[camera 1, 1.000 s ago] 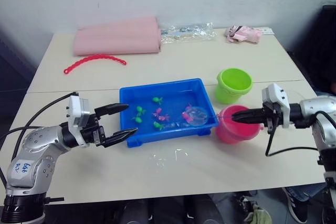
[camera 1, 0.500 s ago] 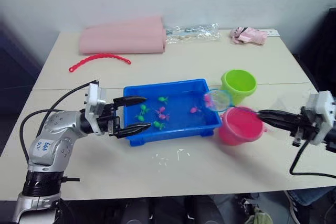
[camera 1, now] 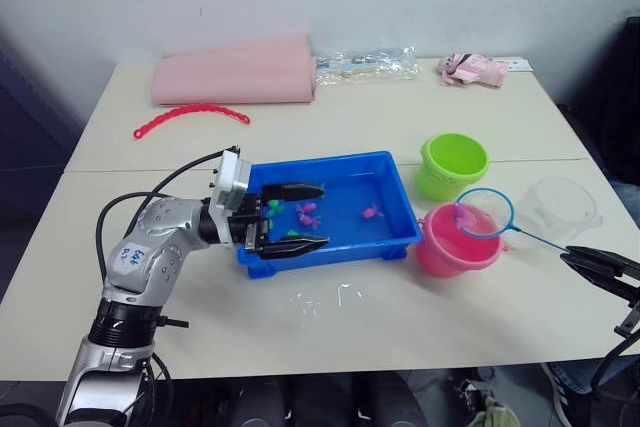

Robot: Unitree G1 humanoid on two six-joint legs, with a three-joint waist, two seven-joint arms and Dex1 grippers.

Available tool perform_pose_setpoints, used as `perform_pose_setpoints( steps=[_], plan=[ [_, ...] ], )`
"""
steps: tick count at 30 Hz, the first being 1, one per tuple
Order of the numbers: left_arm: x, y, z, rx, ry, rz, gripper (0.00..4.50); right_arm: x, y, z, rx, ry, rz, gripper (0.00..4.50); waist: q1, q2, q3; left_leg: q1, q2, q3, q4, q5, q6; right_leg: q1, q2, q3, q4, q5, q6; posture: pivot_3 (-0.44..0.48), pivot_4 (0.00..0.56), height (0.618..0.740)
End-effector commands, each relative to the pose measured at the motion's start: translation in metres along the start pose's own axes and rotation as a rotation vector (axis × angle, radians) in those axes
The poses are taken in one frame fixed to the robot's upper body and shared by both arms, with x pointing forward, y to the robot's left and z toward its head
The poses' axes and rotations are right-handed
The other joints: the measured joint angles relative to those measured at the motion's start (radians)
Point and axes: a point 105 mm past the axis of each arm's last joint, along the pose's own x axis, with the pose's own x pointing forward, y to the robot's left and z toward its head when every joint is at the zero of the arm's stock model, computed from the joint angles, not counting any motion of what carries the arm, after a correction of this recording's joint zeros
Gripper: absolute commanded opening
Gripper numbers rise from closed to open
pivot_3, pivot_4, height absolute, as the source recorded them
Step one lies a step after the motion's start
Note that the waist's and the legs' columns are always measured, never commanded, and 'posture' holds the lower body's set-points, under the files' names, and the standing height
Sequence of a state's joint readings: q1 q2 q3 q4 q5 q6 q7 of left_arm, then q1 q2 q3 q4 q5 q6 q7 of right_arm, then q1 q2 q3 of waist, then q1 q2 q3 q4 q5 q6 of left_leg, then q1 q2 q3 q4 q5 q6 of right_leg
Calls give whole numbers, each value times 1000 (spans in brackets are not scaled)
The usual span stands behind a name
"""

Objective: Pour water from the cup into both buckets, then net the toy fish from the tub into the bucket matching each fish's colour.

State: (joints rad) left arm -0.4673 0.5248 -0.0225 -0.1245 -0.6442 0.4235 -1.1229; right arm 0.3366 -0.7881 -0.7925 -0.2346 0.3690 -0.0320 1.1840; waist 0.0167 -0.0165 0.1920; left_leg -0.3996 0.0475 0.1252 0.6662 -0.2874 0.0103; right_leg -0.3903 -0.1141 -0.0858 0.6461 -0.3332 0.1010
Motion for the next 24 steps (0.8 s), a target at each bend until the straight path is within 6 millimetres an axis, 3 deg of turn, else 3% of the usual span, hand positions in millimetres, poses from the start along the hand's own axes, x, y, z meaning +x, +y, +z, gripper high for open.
perform_pose_setpoints(
  steps=[1,15,20,24],
  plan=[
    [3,1,6,42,-2,-24,4469,-9,-11,4,-193,18,-90,0,1,0,0,0,0,0,0,0,0,0,0,0,0,0,0,0,150,740],
    [2,2,6,49,-24,-17,4469,-2,-22,4,-880,101,-56,0,1,0,0,3,0,1,0,0,0,2,0,2,0,0,0,0,150,740],
    [1,1,5,50,-22,-9,4469,0,-20,6,-935,46,-80,0,0,0,0,10,1,1,-2,0,-1,10,0,2,-4,0,0,0,150,740],
    [-4,2,4,48,-22,15,4469,2,-17,15,-806,-36,-112,0,-8,0,0,13,1,-1,-2,-1,-1,14,-1,7,-5,0,0,0,150,740]
  ],
)
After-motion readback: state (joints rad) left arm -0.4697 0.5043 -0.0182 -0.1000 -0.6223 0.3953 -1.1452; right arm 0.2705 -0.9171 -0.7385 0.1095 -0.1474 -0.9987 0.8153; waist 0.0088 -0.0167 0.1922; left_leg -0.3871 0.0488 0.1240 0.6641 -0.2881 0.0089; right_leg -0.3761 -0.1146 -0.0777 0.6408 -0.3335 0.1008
